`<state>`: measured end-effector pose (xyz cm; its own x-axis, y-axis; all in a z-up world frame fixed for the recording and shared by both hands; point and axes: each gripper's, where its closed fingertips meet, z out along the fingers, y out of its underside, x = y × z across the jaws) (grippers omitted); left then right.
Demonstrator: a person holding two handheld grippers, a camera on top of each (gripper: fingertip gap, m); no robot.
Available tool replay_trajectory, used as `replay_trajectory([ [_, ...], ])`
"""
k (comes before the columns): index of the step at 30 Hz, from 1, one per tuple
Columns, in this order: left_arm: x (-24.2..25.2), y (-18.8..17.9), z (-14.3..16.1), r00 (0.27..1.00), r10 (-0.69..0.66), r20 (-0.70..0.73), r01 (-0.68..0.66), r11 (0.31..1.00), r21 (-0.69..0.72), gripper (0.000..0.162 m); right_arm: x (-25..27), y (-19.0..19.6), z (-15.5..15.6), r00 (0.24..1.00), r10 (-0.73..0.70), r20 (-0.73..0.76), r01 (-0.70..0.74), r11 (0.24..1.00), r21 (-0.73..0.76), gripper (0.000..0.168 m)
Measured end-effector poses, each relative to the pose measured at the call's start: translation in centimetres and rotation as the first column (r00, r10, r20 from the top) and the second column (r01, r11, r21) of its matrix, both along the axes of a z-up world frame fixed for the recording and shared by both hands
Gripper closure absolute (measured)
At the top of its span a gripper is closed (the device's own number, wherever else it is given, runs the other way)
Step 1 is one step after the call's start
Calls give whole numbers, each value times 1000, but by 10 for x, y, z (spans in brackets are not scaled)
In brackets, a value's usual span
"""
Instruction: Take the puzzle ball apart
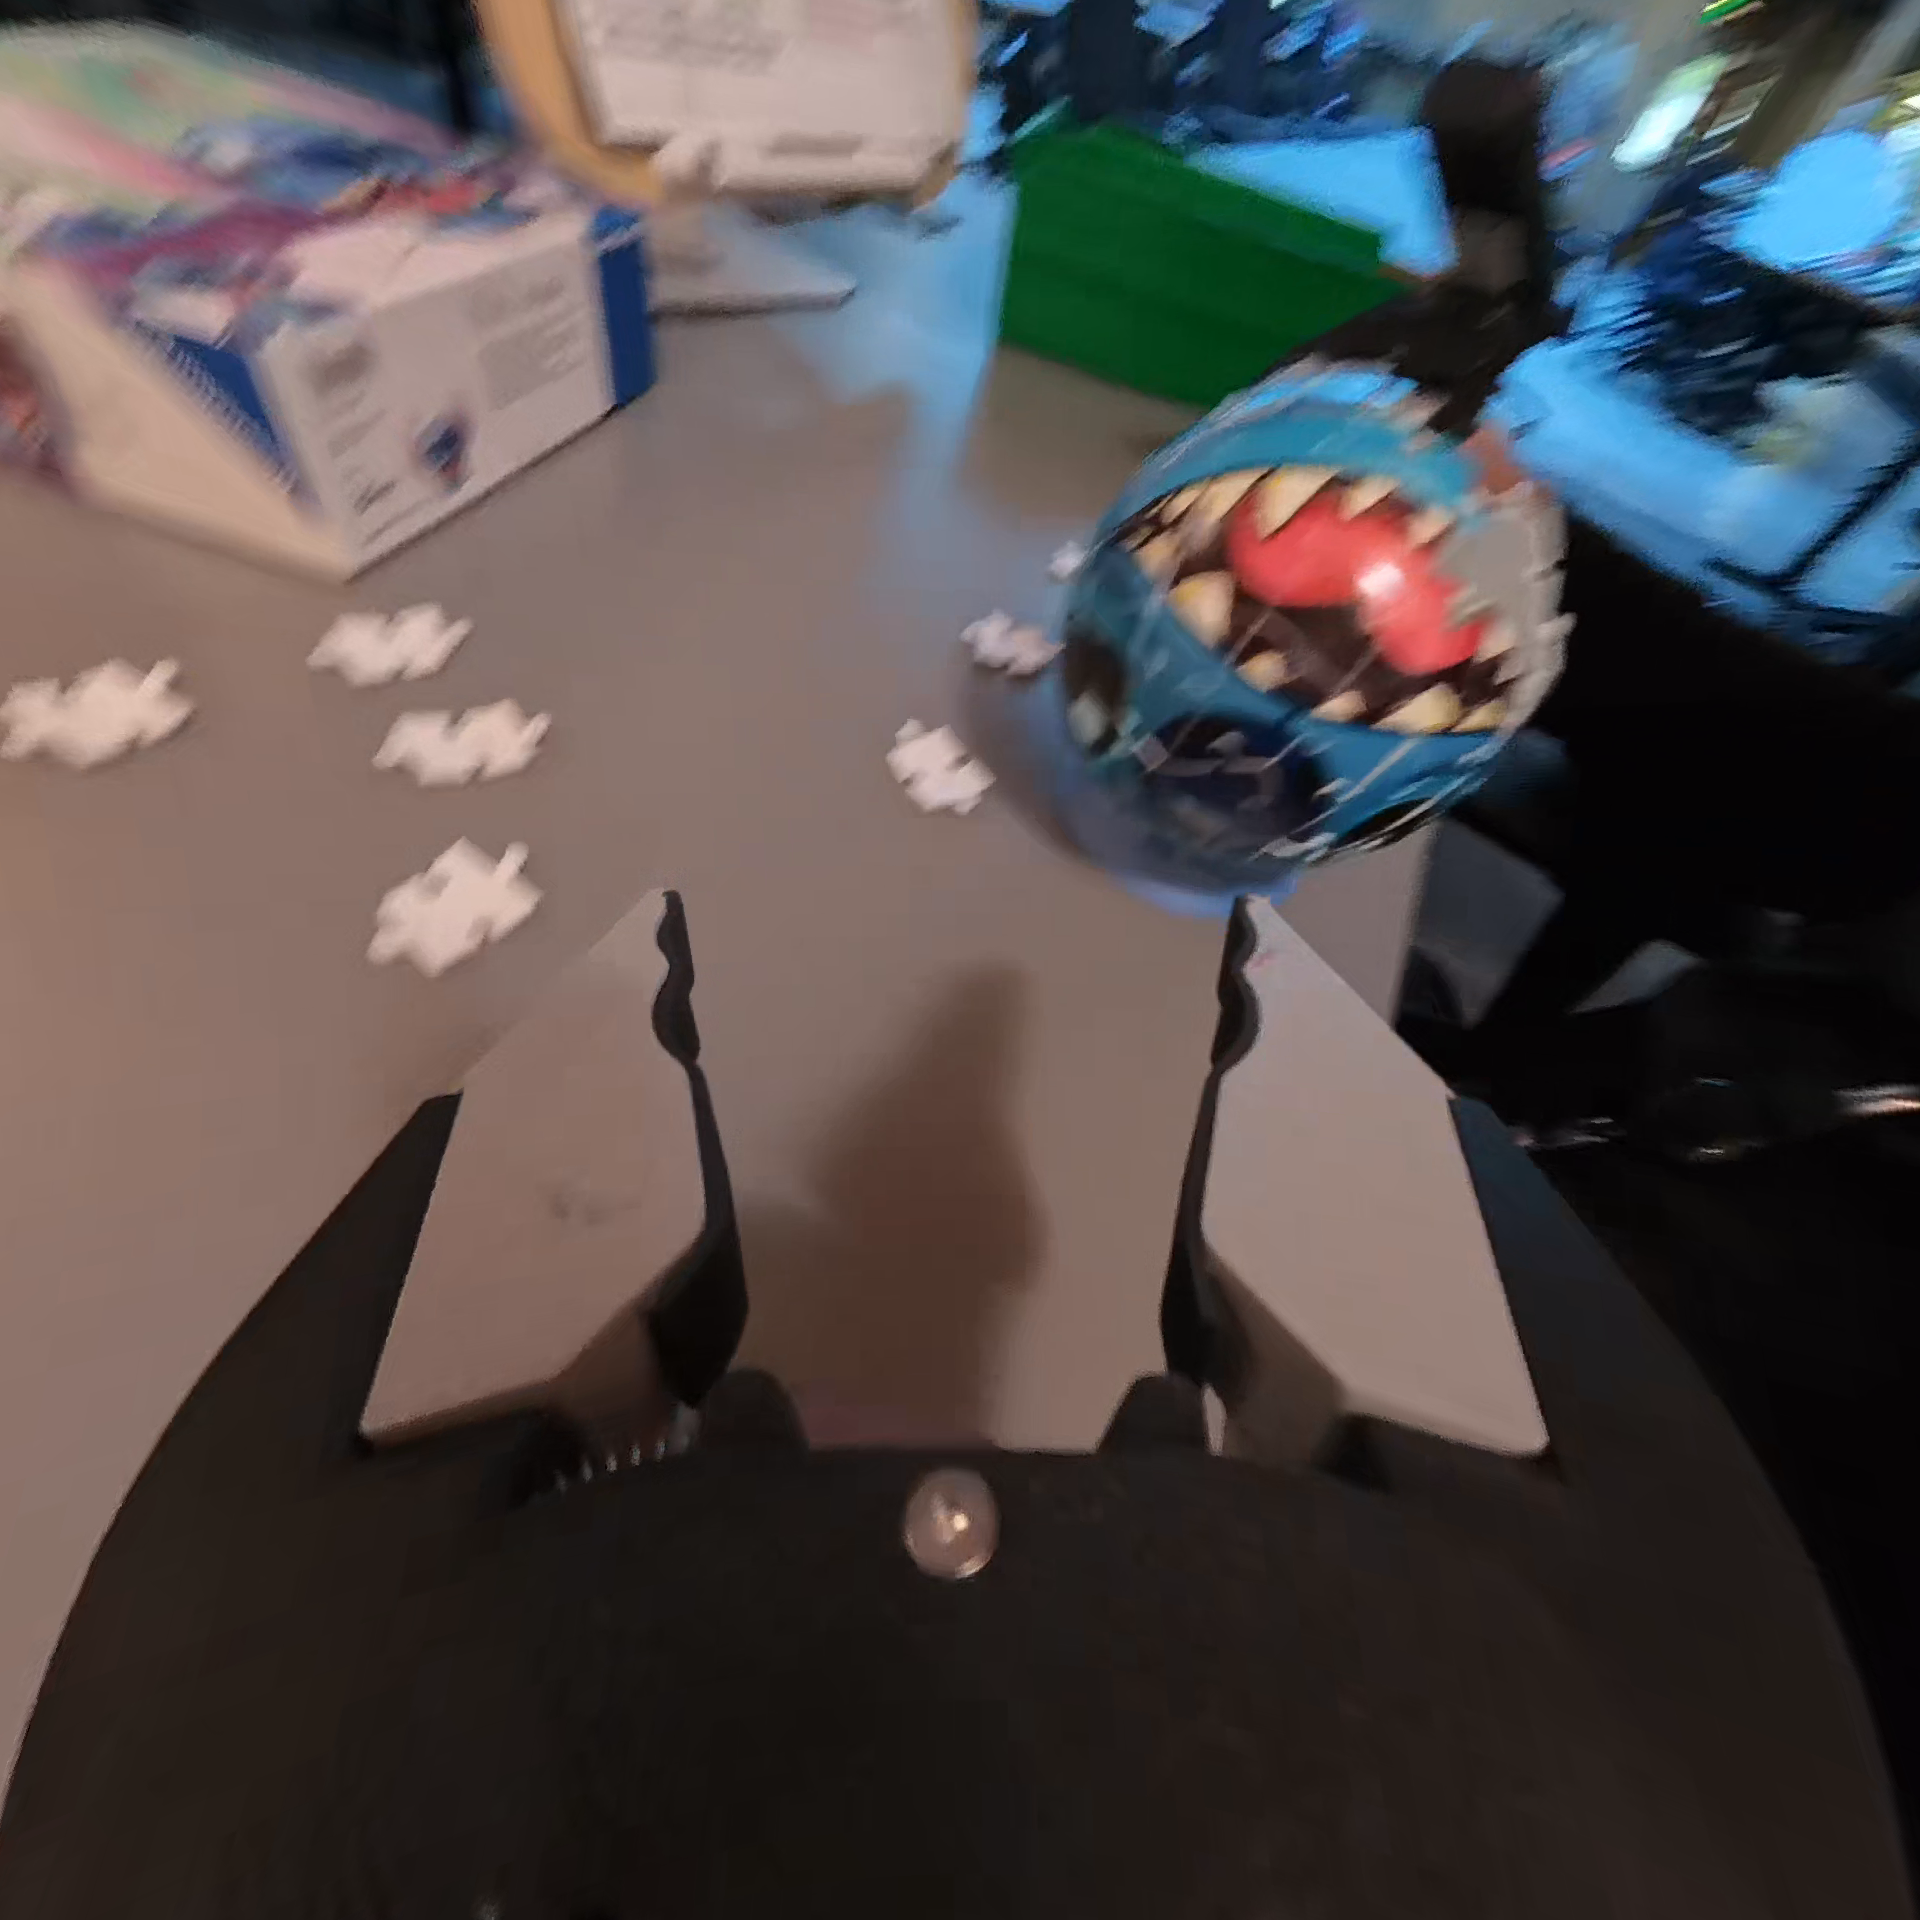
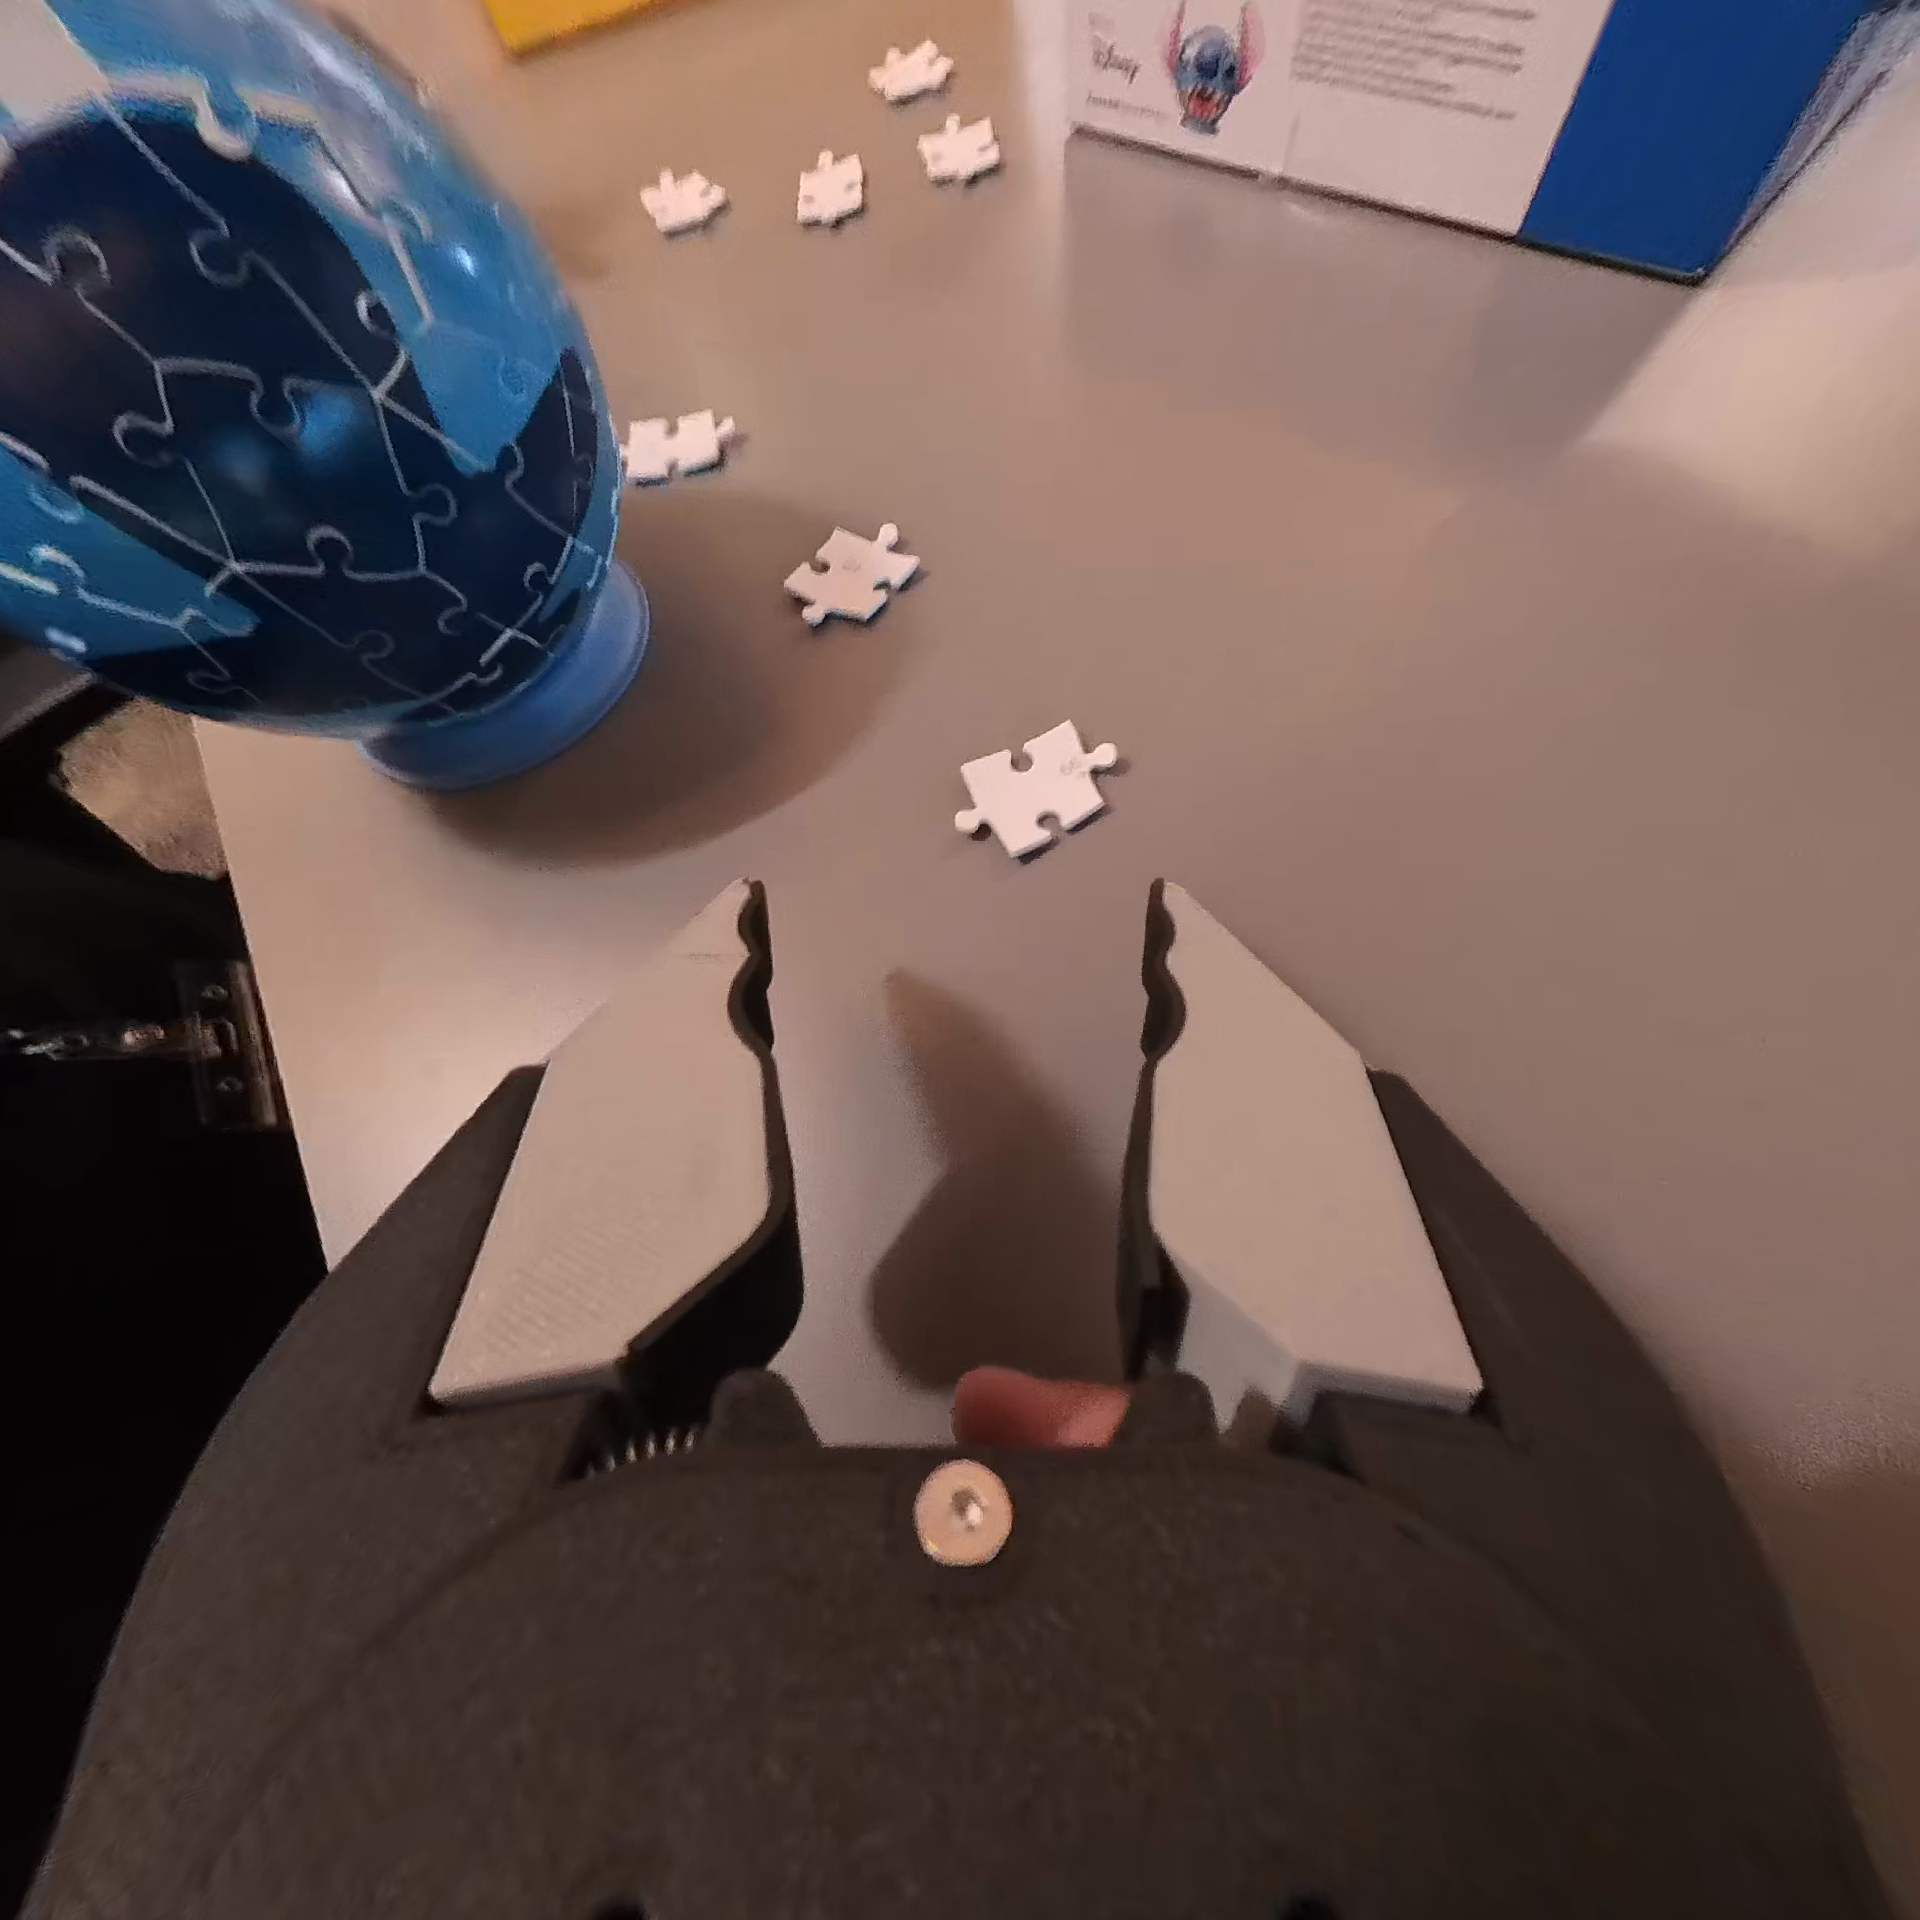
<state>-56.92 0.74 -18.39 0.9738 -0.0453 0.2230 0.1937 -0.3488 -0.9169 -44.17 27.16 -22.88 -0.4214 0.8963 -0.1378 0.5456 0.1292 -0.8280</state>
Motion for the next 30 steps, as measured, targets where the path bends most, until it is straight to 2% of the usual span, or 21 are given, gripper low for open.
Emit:
replay_trajectory([
  [2,-2,-5,-14,999,34,-22,-35,998,-52,61,-1,5,8,999,-30,-41,28,999,-36,100],
  [6,-11,-9,-18,989,99,-105,-108,990,-85,65,-1,7,16,994,-39,-98,36,999,-36,113],
  [9,-29,-7,-28,972,151,-180,-178,973,-145,71,-9,6,1,1000,0,-30,2,998,57,113],
  [14,-46,10,-26,972,153,-178,-178,975,-132,75,-35,0,-22,993,77,93,-91,983,159,110],
  [17,-47,18,-28,984,119,-132,-138,980,-141,77,-47,1,-24,992,94,82,-109,971,212,137],
  [18,-45,19,-29,988,100,-118,-116,983,-143,77,-49,2,-24,992,98,77,-113,968,225,137],
  [22,-35,25,-16,994,42,-96,-48,997,-58,80,-52,8,-23,995,72,63,-85,968,236,138],
  [25,-30,26,8,995,27,-92,-17,994,109,97,-54,21,-22,999,7,46,-19,968,250,138],
  [30,-44,23,13,961,183,-206,-153,977,151,102,-60,45,-16,994,-103,-30,107,940,323,137],
])
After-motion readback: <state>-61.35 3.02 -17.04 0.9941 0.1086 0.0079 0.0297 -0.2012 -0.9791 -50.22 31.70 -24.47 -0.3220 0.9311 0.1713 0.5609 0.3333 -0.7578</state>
